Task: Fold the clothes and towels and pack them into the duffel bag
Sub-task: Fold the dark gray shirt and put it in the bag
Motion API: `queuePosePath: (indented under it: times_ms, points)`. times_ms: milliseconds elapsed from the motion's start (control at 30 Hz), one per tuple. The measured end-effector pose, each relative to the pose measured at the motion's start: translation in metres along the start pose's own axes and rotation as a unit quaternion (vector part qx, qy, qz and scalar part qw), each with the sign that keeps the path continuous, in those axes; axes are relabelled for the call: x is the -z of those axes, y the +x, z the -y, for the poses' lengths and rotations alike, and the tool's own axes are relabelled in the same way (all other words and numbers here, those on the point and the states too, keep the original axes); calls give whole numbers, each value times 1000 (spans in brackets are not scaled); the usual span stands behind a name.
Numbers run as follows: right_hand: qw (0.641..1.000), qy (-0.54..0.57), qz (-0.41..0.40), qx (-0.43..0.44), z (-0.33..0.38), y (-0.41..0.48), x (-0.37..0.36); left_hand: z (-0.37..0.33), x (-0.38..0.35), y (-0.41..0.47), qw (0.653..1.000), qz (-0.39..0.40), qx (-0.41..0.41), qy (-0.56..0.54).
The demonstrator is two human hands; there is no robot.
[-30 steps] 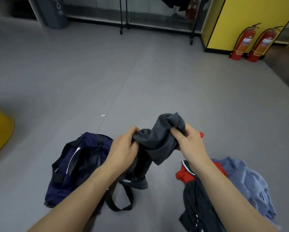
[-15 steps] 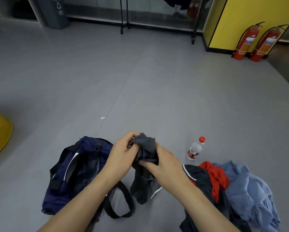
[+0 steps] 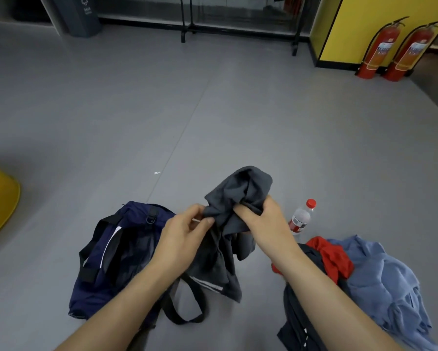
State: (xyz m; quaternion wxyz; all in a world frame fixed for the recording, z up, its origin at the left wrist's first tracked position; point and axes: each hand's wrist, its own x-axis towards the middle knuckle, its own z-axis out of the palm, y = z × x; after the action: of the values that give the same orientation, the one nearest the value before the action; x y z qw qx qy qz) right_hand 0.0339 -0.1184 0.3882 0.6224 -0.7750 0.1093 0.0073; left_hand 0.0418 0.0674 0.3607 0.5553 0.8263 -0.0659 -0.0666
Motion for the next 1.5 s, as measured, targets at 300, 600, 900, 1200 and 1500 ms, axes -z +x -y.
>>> queuePosePath:
  times_ms: [300, 600, 900, 1200, 1500]
  points:
    - [917, -380, 109, 62, -7, -24, -8, -22, -1, 7, 999, -19, -10, -31]
    - [945, -318, 16, 75, -14, -14, -23, -21, 1, 12, 996, 26, -35, -75]
    - [999, -39, 6, 20, 4, -8, -10, 5, 12, 4, 990, 79, -29, 115]
    - [942, -311, 73, 106, 7, -24, -11, -12, 12, 8, 1000, -20, -15, -12]
    - [928, -322, -21, 185, 0, -19, -22, -26, 18, 5, 962, 93, 68, -248]
